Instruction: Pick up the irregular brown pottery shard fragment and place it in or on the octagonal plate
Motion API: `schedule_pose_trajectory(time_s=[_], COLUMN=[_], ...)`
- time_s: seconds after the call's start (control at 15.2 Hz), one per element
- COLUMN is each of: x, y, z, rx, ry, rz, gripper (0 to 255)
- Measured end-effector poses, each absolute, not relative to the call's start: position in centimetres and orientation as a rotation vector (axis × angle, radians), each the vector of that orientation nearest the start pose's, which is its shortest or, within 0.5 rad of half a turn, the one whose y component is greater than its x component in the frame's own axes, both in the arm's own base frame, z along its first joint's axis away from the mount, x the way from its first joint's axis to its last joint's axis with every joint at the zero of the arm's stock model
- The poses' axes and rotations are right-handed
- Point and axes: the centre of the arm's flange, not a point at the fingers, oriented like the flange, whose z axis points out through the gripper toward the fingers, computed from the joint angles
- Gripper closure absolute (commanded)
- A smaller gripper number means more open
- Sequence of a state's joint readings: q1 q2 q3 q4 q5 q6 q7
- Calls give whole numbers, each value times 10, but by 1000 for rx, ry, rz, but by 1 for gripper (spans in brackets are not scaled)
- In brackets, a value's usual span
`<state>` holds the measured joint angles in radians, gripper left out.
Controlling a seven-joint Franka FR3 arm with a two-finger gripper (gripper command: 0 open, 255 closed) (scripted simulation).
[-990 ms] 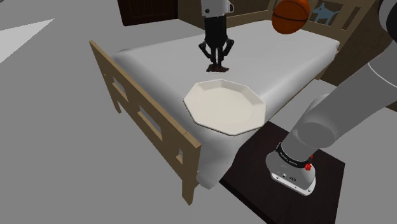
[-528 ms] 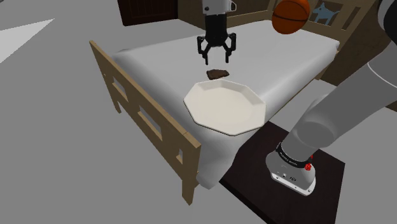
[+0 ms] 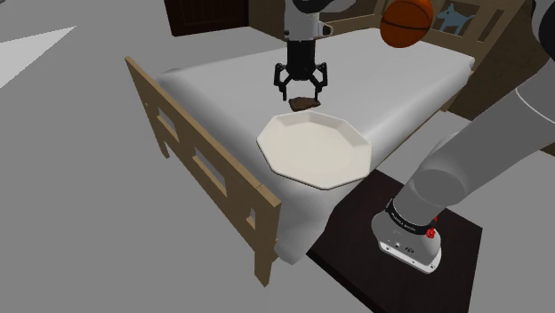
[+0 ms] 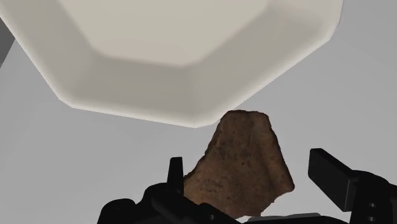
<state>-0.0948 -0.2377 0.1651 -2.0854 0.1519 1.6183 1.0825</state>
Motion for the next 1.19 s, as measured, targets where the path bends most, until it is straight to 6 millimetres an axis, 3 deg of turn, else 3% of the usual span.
schedule_pose_trajectory(time_s=[0.13, 0.53, 0.59, 1.19], x=[455, 455, 455, 455], y=[53, 53, 53, 53], z=[497, 495, 495, 495], rx=[-2726, -2725, -2725, -2725], ry=[1574, 1574, 1574, 1574], rz=[404, 403, 403, 402], gripper=[0, 0, 255, 255])
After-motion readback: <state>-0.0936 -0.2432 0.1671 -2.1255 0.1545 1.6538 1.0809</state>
